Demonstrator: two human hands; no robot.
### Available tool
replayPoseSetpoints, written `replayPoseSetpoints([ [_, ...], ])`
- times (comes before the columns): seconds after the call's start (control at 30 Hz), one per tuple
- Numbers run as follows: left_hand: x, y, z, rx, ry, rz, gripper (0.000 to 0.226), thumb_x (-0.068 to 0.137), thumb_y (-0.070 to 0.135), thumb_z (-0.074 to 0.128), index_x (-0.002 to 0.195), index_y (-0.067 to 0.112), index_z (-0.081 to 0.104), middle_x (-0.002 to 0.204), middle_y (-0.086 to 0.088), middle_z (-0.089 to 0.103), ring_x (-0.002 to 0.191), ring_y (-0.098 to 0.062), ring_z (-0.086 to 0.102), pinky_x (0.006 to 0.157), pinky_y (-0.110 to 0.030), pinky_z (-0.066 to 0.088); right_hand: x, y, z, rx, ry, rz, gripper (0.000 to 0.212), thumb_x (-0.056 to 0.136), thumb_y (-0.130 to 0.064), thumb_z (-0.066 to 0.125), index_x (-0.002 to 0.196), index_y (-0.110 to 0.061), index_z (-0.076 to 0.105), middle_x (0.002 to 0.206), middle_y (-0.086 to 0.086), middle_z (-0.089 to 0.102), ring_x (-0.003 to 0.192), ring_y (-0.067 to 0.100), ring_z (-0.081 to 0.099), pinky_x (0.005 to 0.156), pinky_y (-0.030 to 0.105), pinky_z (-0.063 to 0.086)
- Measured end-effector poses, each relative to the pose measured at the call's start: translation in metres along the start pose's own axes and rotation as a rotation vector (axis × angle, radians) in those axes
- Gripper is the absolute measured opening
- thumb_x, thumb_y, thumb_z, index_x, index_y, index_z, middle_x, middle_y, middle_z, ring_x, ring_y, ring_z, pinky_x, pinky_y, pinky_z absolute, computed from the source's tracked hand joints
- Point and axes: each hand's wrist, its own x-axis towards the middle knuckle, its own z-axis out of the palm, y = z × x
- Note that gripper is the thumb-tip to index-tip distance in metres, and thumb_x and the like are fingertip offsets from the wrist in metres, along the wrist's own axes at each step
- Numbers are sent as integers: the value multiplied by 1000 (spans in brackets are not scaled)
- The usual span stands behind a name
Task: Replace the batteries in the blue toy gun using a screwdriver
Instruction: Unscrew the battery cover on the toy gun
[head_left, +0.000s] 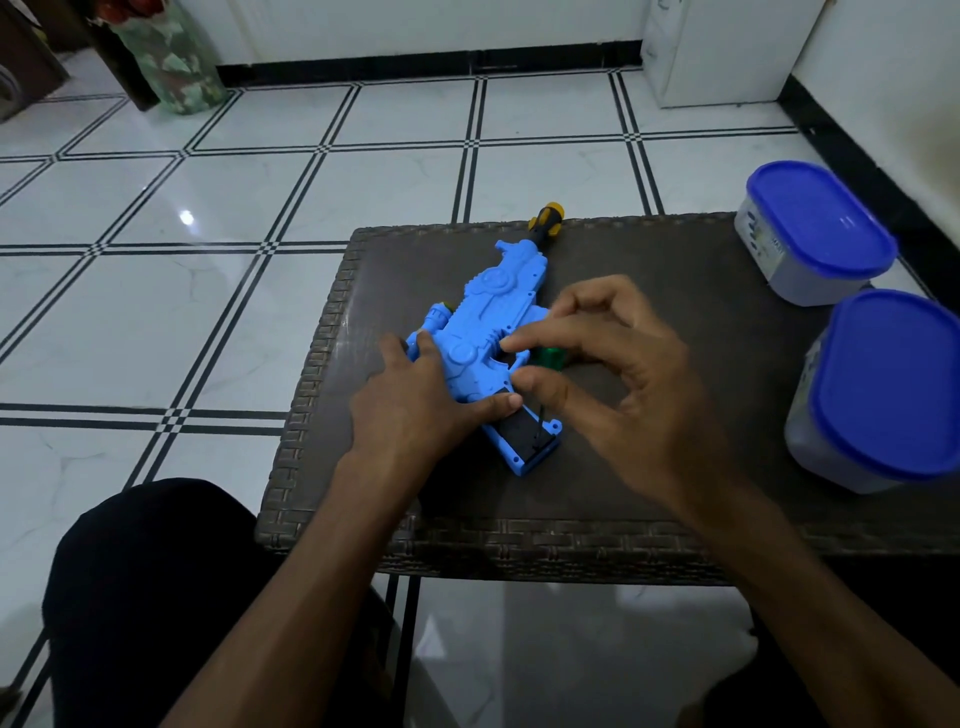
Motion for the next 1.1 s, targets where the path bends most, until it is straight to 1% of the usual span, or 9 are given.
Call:
replayPoseSetpoints([
  [0.13, 1, -1, 1, 14, 5, 2, 117, 61, 88, 49, 149, 16, 23, 143, -7, 27, 116, -29, 55, 74, -35, 42, -1, -1, 1, 52, 28, 57, 39, 86, 1, 71, 120, -16, 65, 105, -1, 67, 100, 13, 67, 88, 27, 55],
  [0.27, 1, -1, 2, 22, 22, 0, 115, 62, 88, 48, 149, 16, 25, 142, -7, 29, 113, -30, 57, 76, -37, 44, -3, -3, 0, 14, -19, 22, 30, 86, 7, 61, 111, -8, 69, 115, 1, 66, 109, 13, 65, 91, 25, 51],
  [0.4, -1, 0, 1, 28, 10, 9, 115, 64, 84, 45, 153, 15, 18, 145, -8, 26, 117, -31, 55, 76, -35, 41, -2, -2, 0, -37, 5, -2, 22, 84, -13, 77, 106, -15, 74, 107, 4, 57, 97, 20, 63, 85, 38, 53],
  [0.57, 1, 0, 1, 19, 2, 1, 117, 62, 88, 49, 150, 16, 21, 146, -9, 25, 116, -31, 55, 80, -39, 47, -2, -5, -1, 14, 34, 52, 37, 86, 2, 68, 119, -14, 64, 106, -4, 69, 103, 9, 67, 88, 24, 55],
  [0.63, 0, 0, 1, 20, 5, 1, 117, 62, 88, 47, 151, 16, 20, 147, -9, 25, 117, -30, 55, 82, -39, 47, -3, -5, 0, -4, 9, 28, 32, 86, 5, 61, 114, -10, 67, 112, -2, 69, 107, 10, 66, 90, 25, 54],
  [0.7, -1, 1, 0, 20, 1, 2, 117, 61, 86, 41, 153, 16, 18, 147, -9, 25, 118, -31, 54, 84, -39, 46, -3, -3, 1, -49, -13, -9, 26, 86, -1, 66, 110, -11, 71, 118, 1, 62, 110, 14, 63, 90, 28, 53],
  [0.83, -2, 1, 0, 15, -7, -1, 117, 62, 85, 42, 153, 16, 18, 146, -9, 26, 117, -32, 55, 82, -39, 45, -3, -3, 2, -92, 25, -37, 25, 84, -11, 76, 108, -15, 73, 102, 2, 56, 92, 14, 61, 82, 30, 53],
  [0.97, 0, 0, 2, 5, 11, -3, 116, 61, 88, 48, 149, 15, 24, 142, -9, 29, 114, -31, 56, 80, -39, 46, -3, -5, 3, 8, 19, 33, 38, 87, 7, 64, 119, -14, 62, 103, -1, 67, 102, 13, 66, 87, 21, 52],
  [1.1, -1, 1, 1, 21, 6, -1, 117, 62, 85, 44, 152, 16, 18, 147, -9, 26, 118, -31, 54, 80, -37, 44, -4, -5, 3, -58, -16, -14, 22, 87, -1, 66, 107, -10, 70, 113, 2, 61, 107, 15, 62, 89, 28, 52],
])
